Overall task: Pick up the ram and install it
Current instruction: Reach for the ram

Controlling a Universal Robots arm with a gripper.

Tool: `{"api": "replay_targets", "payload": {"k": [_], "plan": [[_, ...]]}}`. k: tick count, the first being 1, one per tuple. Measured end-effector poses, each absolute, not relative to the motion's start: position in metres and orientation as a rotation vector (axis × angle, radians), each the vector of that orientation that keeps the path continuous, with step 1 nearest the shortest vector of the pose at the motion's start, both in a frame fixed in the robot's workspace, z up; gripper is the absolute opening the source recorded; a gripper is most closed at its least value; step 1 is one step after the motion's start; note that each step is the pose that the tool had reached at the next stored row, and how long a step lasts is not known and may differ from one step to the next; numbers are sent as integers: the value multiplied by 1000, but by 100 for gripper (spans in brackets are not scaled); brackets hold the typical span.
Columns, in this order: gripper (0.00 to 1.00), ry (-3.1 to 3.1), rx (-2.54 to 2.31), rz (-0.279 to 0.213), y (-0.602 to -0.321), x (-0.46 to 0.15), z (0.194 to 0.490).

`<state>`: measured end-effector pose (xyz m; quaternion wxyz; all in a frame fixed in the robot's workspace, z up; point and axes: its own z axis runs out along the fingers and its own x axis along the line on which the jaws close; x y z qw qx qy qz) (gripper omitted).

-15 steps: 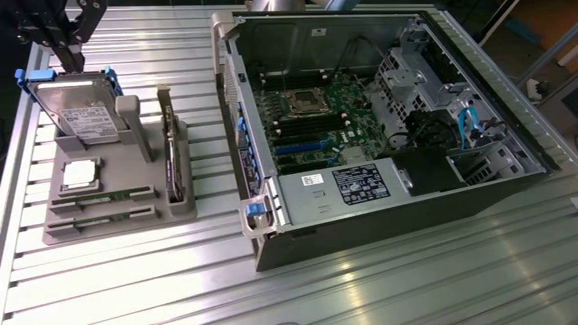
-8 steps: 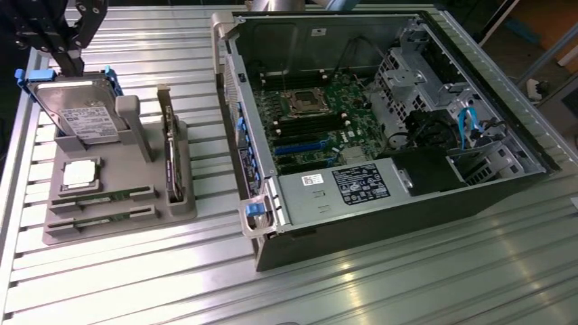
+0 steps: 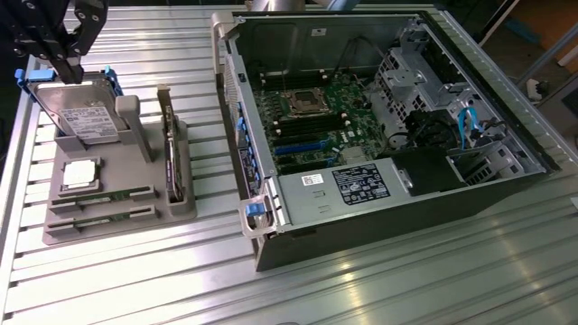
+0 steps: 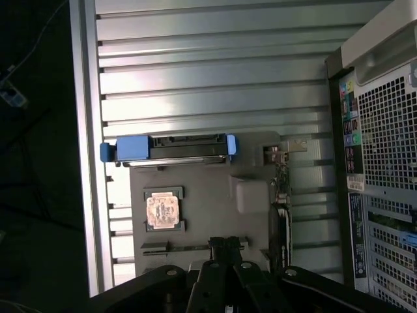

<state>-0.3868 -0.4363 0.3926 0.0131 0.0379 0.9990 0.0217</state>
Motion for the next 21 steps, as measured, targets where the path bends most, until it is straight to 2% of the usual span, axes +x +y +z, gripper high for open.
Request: {"api": "replay_targets", "payload": {"k": [21], "plan": [[11,3112,118,67,-458,-387,393]]}}
